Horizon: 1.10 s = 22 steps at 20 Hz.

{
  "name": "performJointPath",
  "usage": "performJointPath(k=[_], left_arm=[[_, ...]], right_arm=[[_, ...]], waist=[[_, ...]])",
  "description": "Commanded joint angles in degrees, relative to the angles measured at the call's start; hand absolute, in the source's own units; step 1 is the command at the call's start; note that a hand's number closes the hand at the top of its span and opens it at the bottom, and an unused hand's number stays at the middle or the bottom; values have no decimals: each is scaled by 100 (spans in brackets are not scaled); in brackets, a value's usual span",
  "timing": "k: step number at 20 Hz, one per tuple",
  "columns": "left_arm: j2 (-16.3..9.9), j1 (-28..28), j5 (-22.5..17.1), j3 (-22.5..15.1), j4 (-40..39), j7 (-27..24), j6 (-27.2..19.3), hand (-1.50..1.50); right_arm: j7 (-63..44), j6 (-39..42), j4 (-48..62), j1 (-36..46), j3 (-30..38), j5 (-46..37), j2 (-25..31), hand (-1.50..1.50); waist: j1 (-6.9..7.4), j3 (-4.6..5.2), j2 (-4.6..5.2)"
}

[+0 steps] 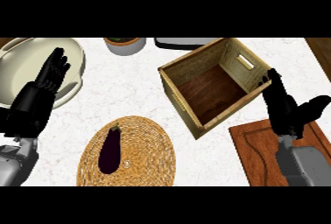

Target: Pick the sweet potato from the cutting board and place it in the basket

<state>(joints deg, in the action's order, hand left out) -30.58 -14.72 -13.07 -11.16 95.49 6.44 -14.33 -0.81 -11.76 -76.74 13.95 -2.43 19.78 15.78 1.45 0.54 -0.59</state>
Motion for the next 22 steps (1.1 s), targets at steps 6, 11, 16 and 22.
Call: performJointPath(k=[6,11,16,22], left_arm=[[18,147,41,-281,-96,-313,459,0],[177,511,-91,-423,-177,-352,558,0],[10,578,-188,-177,-216,-434,691,0],[14,831,-156,-63,-438,-752,725,0]], right_arm=[[868,2949,-959,259,-1216,-1209,2415,150],[2747,3434,-2039,-775,-2594,-2487,2523,-150],[3503,1511,-2484,-1881,-2630,-4468,3008,-150],[2405,140,-3839,-2192,-1778,-5648,3427,-150]], waist=[[-124,-22,41],[-377,-68,-34],[-556,-64,-53],[-670,-28,-93]])
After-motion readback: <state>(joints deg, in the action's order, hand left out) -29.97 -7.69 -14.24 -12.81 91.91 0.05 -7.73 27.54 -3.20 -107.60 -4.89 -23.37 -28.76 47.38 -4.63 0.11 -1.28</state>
